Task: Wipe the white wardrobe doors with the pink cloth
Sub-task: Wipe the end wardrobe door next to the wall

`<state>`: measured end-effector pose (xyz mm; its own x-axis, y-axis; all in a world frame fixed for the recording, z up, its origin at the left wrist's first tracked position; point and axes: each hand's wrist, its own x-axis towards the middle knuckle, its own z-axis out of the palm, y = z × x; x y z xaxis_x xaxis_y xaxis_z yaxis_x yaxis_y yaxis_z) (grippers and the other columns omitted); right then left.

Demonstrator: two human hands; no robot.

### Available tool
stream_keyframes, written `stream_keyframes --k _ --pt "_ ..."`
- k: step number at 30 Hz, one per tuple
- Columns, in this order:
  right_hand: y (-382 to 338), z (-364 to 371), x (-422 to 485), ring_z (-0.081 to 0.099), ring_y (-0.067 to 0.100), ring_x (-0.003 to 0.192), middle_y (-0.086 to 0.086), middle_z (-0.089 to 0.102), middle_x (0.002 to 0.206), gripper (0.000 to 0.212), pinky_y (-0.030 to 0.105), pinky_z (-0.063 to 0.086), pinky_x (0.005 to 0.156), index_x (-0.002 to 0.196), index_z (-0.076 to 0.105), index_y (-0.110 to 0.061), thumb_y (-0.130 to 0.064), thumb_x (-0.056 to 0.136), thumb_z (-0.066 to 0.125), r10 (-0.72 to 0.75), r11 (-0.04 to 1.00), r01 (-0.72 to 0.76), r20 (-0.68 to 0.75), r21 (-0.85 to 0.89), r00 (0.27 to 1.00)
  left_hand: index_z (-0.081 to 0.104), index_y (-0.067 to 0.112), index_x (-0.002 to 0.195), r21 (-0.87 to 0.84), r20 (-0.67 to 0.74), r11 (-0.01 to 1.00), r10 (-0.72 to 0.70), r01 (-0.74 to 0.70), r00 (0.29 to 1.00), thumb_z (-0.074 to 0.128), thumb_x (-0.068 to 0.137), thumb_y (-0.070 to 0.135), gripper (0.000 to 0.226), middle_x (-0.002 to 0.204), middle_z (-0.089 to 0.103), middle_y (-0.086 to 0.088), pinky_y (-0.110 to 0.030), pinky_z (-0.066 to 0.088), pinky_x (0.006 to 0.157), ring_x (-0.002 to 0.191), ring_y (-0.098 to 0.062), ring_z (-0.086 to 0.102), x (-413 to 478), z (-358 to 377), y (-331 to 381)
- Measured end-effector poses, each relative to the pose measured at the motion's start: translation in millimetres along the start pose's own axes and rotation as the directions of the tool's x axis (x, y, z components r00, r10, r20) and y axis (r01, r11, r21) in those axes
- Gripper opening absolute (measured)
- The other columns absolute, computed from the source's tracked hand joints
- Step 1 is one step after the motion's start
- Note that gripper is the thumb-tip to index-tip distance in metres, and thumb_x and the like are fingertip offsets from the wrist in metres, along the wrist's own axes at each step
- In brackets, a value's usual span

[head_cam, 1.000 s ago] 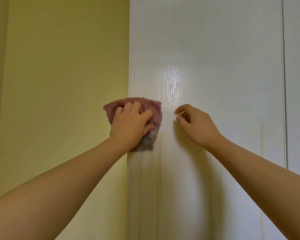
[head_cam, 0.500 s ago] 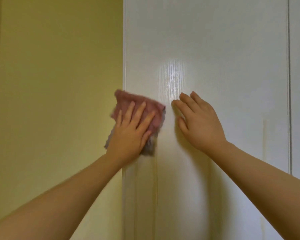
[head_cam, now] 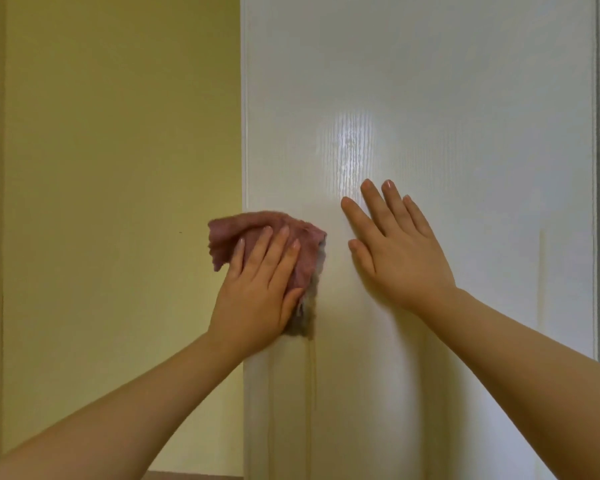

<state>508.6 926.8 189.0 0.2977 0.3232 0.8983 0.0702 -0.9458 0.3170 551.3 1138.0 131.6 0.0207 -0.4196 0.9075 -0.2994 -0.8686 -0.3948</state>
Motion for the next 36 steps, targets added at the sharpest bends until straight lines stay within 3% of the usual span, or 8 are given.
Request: stream_keyframes --k 3,7,11,15,20,26,31,36 --pt "2 -8 0 0.025 0.028 0.139 0.009 0.031 0.15 0.053 0.028 -0.001 0.111 0.143 0.036 -0.02 -0.038 0.094 0.025 -0.011 1.0 0.01 0.043 0.03 0.999 0.038 0.001 0.14 0.057 0.051 0.993 0.105 -0.108 0.993 0.022 0.101 0.04 0.057 0.146 0.038 -0.02 -0.047 0.041 0.093 0.125 -0.037 0.048 39 -15 -31" --pt "-5 -13 0 0.013 0.025 0.143 0.006 0.021 0.154 0.058 0.03 -0.003 0.112 0.145 0.031 -0.022 -0.041 0.092 0.018 0.029 0.994 -0.036 0.065 0.107 0.997 0.035 -0.002 0.142 0.027 -0.031 0.979 -0.203 0.204 0.979 0.026 0.095 0.035 0.06 0.149 0.033 -0.021 -0.045 0.016 0.112 0.139 -0.036 0.028 91 -15 -26" --pt "-1 -22 3 -0.008 0.019 0.144 -0.002 -0.001 0.157 0.052 0.025 -0.013 0.108 0.149 0.014 -0.027 -0.034 0.099 0.027 0.001 0.987 -0.026 0.155 0.158 0.988 0.032 0.001 0.142 0.004 0.107 0.993 0.113 -0.114 0.988 0.021 0.101 0.037 0.055 0.147 0.034 -0.022 -0.05 0.025 0.109 0.133 -0.04 0.037 -2 -6 8" --pt "11 -50 11 0.001 0.018 0.144 -0.002 0.008 0.157 0.057 0.026 0.005 0.112 0.148 0.019 -0.022 -0.019 0.096 0.042 -0.016 0.95 -0.061 0.243 0.306 0.97 0.047 0.004 0.136 0.02 0.16 0.971 0.234 -0.24 0.959 0.029 0.097 0.04 0.056 0.142 0.043 -0.018 -0.035 0.052 0.06 0.073 -0.034 0.068 16 -32 -20" --pt "27 -68 4 0.011 0.021 0.144 0.0 0.022 0.154 0.049 0.033 0.013 0.111 0.144 0.031 -0.017 -0.014 0.096 0.037 0.171 0.959 -0.194 0.127 0.208 0.977 0.036 -0.006 0.139 0.023 0.001 0.992 -0.127 0.127 0.992 0.031 0.095 0.031 0.057 0.143 0.038 -0.028 -0.042 0.011 0.114 0.132 -0.045 0.034 37 -13 -10" --pt "37 -56 -25 0.042 0.035 0.129 0.009 0.048 0.139 0.045 0.045 0.026 0.103 0.126 0.055 -0.012 -0.012 0.084 0.04 0.083 0.993 -0.09 0.086 0.076 0.993 0.042 0.005 0.137 0.016 0.154 0.982 0.184 -0.189 0.971 0.031 0.098 0.039 0.053 0.141 0.046 -0.019 -0.048 0.039 0.099 0.129 -0.036 0.042 -20 -19 0" --pt "32 -45 -34 0.042 0.034 0.128 0.009 0.046 0.141 0.043 0.044 0.027 0.104 0.126 0.055 -0.014 -0.009 0.085 0.044 0.109 0.99 -0.115 0.08 0.077 0.991 0.039 0.001 0.139 0.015 0.005 0.987 -0.158 0.158 0.987 0.031 0.095 0.034 0.056 0.143 0.041 -0.022 -0.048 0.024 0.108 0.132 -0.04 0.034 33 -10 13" --pt "47 -51 -57 0.055 0.035 0.112 0.013 0.058 0.126 0.041 0.045 0.036 0.093 0.113 0.062 -0.011 -0.008 0.075 0.046 0.213 0.973 -0.213 0.007 0.085 0.977 0.033 0.015 0.14 -0.068 0.118 0.964 0.265 -0.259 0.957 0.012 0.102 0.044 0.053 0.15 0.032 -0.008 -0.039 0.049 0.083 0.106 -0.033 0.059 -21 -10 31"
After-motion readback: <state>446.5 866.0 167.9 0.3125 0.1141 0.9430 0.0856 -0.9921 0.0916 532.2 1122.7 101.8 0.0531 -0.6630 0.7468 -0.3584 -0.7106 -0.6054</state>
